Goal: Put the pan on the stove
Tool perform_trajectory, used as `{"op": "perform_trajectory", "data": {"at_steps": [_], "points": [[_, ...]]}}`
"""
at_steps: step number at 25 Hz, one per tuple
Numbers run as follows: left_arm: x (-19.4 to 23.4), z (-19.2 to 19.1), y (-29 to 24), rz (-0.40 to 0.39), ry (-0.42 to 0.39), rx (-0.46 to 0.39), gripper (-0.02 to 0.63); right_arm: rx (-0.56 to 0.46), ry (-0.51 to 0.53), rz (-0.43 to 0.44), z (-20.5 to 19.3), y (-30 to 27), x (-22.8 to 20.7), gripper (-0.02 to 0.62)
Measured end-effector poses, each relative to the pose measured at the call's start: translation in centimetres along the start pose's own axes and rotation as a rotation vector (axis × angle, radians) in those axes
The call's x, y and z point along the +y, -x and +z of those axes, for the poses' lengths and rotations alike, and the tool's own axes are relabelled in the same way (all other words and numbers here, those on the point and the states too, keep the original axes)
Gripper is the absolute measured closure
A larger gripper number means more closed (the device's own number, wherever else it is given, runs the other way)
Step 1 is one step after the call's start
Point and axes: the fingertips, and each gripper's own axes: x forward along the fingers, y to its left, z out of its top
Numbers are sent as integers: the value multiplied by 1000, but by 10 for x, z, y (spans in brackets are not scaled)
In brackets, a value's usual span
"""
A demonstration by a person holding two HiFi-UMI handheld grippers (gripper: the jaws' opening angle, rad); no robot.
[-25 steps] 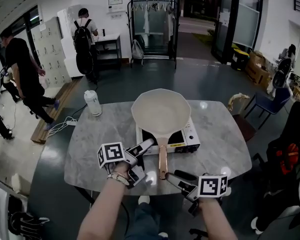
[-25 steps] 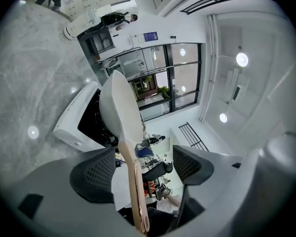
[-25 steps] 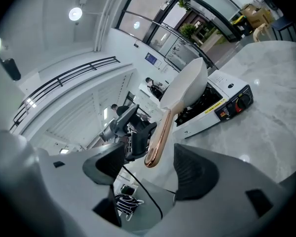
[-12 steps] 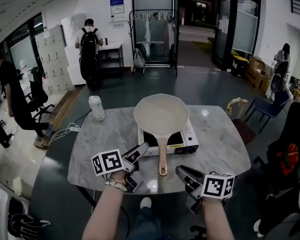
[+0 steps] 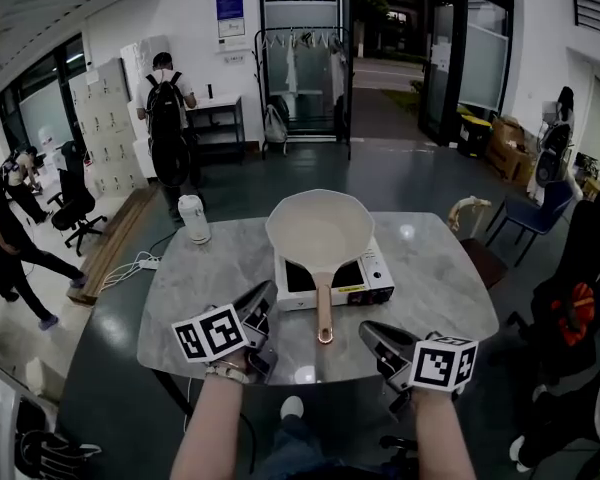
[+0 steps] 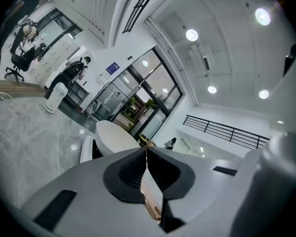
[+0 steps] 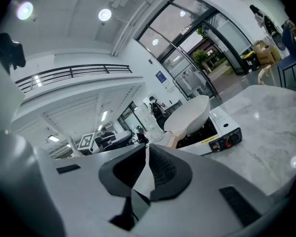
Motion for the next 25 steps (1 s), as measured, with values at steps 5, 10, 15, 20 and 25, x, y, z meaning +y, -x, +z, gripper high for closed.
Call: {"op": "perform_trajectory", "data": {"at_steps": [5,10,15,20,25], "points": [[-5,4,2,-5,-63,-12,595,-15,44,-10,11,4,2,554],[-14,21,8,16,-206,-57,594,-44,98,-23,27,8,-3,558],[-24,40,10,61,-380,-73,595,-76,166,-47,45,10,-6,558],[-26,49,10,116,-493,-74,595,-150,300,-85,66,7,-3,566],[-29,52,13,142,-564,-112,595,-193,431,-161,78,3,-6,569]]}}
